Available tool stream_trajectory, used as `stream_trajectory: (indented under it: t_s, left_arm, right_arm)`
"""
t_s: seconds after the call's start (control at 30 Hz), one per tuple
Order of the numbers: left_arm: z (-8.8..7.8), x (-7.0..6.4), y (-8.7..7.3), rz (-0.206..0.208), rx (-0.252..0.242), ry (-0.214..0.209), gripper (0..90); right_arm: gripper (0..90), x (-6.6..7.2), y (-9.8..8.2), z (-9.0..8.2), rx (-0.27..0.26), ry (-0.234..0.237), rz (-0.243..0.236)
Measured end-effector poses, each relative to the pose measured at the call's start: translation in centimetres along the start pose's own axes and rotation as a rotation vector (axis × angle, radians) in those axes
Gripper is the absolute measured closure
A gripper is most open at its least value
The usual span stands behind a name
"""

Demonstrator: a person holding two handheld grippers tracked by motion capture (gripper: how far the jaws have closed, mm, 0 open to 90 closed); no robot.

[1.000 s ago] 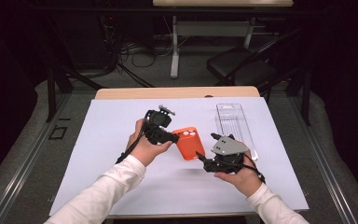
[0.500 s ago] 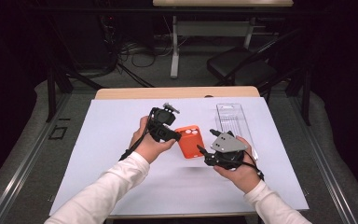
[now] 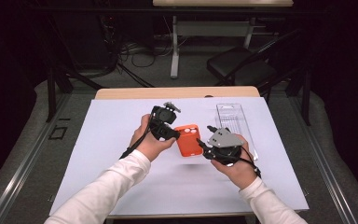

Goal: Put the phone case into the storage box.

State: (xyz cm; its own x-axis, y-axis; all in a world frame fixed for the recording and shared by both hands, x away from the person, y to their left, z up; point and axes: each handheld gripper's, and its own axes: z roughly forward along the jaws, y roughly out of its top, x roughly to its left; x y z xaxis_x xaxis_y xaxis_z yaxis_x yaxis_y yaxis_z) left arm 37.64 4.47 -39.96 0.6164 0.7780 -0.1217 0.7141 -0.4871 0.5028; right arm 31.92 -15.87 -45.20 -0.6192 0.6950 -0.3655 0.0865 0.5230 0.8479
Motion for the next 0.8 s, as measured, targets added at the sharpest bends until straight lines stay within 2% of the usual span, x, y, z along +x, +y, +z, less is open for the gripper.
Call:
stream_trajectory:
  t_s: [0.1, 0.27, 0.37, 0.6, 0.8]
  left_arm:
    - [0.1, 0.1, 0.1, 0.0, 0.007, 0.002, 81.3]
    - [0.1, 0.3, 0.3, -0.009, 0.017, 0.001, 81.3]
    - [0.2, 0.4, 0.3, -0.012, 0.019, 0.005, 81.3]
    - [0.2, 0.3, 0.4, -0.008, 0.02, 0.012, 81.3]
    - [0.4, -0.1, 0.4, 0.009, 0.025, 0.028, 81.3]
  right_arm:
    - [46.8, 0.0, 0.3, 0.2, -0.009, -0.007, -0.021]
    - [48.0, -0.3, 1.0, 0.5, -0.014, 0.02, -0.015]
    - [48.0, -0.2, 1.2, 0.6, -0.007, 0.027, -0.029]
    - [52.8, 0.0, 1.7, 0.8, 0.017, 0.035, -0.004]
    - [56.6, 0.0, 2.0, 0.4, 0.016, 0.028, 0.018]
